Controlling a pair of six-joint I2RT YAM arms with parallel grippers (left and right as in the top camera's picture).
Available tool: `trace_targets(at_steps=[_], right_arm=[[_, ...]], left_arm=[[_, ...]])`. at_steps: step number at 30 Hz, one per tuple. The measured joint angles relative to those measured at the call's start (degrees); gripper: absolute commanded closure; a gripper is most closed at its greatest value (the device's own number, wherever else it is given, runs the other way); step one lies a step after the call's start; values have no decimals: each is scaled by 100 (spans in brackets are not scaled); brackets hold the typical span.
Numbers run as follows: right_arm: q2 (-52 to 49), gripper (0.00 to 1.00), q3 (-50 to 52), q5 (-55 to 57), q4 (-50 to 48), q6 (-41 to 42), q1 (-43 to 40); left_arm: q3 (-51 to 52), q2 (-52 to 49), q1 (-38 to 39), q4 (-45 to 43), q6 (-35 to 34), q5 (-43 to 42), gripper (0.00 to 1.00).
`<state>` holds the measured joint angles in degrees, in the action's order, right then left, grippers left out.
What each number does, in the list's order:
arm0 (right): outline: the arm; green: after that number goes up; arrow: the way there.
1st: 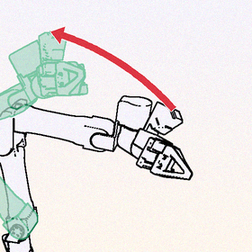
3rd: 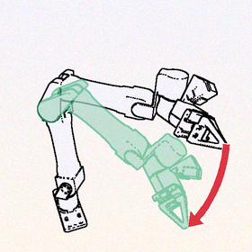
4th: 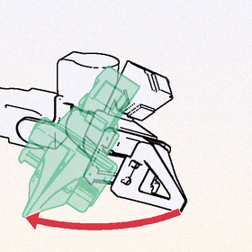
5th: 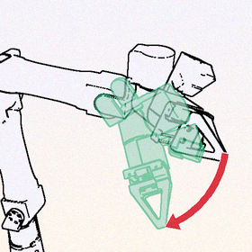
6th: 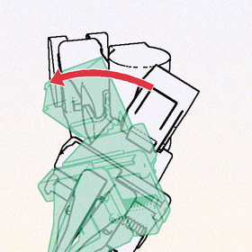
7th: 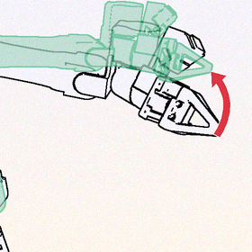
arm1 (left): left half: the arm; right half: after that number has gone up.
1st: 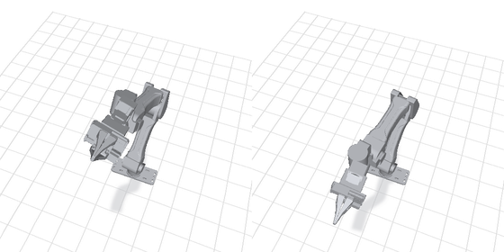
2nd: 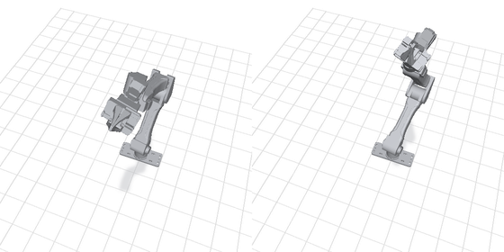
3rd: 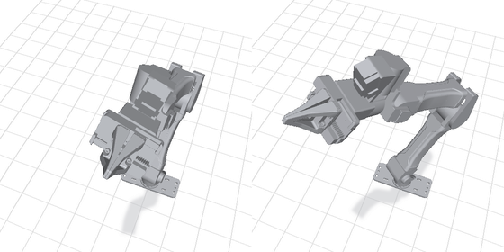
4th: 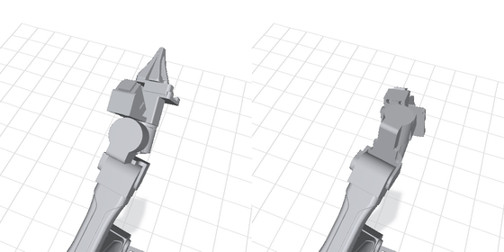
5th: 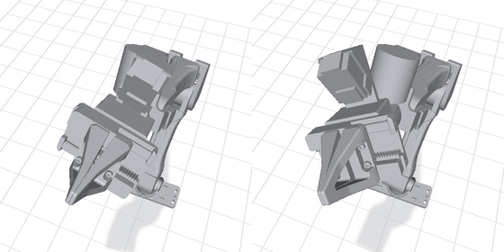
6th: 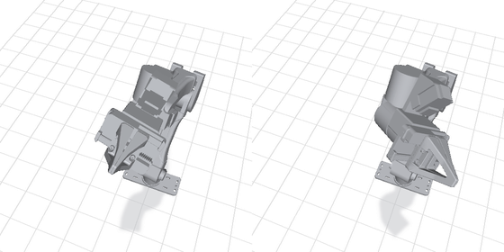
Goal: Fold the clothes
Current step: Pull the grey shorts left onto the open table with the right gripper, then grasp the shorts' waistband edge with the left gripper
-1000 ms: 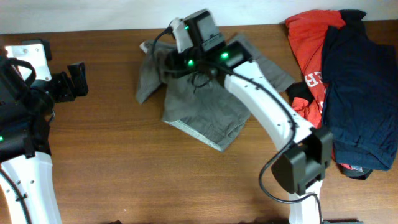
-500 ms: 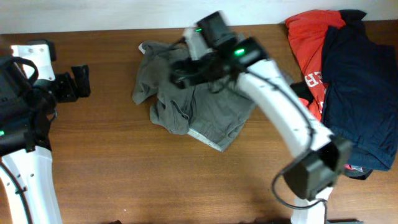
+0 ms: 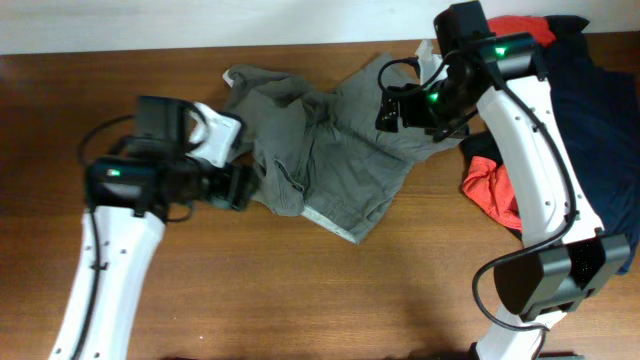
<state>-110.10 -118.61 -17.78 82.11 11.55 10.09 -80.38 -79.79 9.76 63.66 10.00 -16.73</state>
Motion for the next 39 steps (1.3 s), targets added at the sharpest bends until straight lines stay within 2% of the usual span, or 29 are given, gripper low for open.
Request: trace_targets(at_steps=[7,14,16,21,29,30,31,33,37,38,39], right_arm=[[0,1,0,44,-81,-142,-26],[-26,1,2,105,-210,-153,-26],[-50,1,2,107,-258,-155,-26],[-76,1,4,114,-273,-166,-26],[-76,1,7,131,-240,-168,-26],[-76,0,7,133,-238,-168,-26],[-76,2,7,149,-236,-170,-26],[-76,5,7,219,-197,-168,-26],[-76,11,79,317,-155,-188,-26],[-76,13,153,328,-162,-192,-26],[-76,15,254,341,-177,-186,-26]], left_arm=[[909,0,988,-284,-595,420,23],[2227,-7,1676,-2218,-1582,682,23],[2520,-17,1849,-2503,-1790,861,23],[2861,-345,2214,-2981,-2149,1735,24],[2876,-1453,2264,-4341,-2277,3045,24],[2876,-1582,2264,-4513,-2295,3171,26],[2881,-1735,2264,-4721,-2310,3340,35],[2887,-1812,2262,-4865,-2354,3480,61],[2887,-1832,2170,-4957,-2507,3722,94],[2887,-1832,2107,-4953,-2557,3764,99],[2887,-1832,2033,-4951,-2599,3805,99]])
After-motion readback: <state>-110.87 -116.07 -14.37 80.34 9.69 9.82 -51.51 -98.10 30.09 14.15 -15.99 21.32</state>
